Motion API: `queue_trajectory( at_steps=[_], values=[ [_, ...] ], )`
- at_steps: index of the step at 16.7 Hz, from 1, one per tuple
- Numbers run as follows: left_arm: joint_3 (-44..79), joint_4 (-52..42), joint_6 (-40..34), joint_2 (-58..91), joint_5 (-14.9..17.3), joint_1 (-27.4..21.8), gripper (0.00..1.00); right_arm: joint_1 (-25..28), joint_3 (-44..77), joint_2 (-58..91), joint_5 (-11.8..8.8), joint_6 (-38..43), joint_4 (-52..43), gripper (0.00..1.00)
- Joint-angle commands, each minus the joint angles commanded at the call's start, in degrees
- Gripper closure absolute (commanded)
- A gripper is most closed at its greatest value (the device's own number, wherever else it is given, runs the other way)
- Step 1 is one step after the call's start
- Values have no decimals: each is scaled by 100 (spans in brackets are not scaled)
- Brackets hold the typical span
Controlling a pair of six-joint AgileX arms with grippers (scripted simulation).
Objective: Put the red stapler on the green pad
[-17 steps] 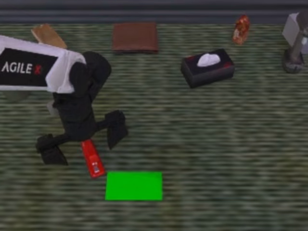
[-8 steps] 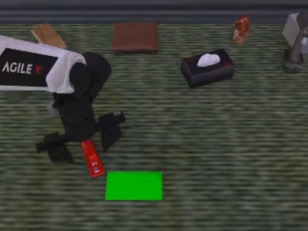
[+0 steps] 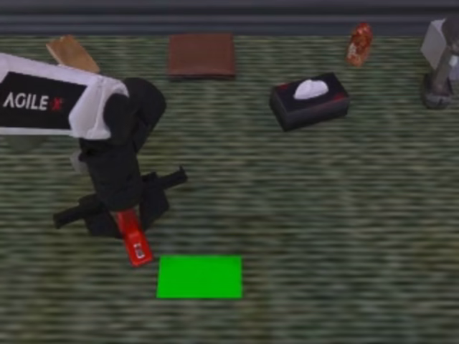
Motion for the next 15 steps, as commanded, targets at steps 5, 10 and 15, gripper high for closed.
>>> queue_trajectory(
  at_steps=[5,10,15],
  values=[
    [0,0,0,0,0,0,100,0,0,0,0,0,0,0],
    [76,-96,9,-38,-2,-6,100,0,0,0,0,0,0,0],
    [720,-1221,-18,-427,-11,35,100,0,0,0,0,0,0,0]
  ],
)
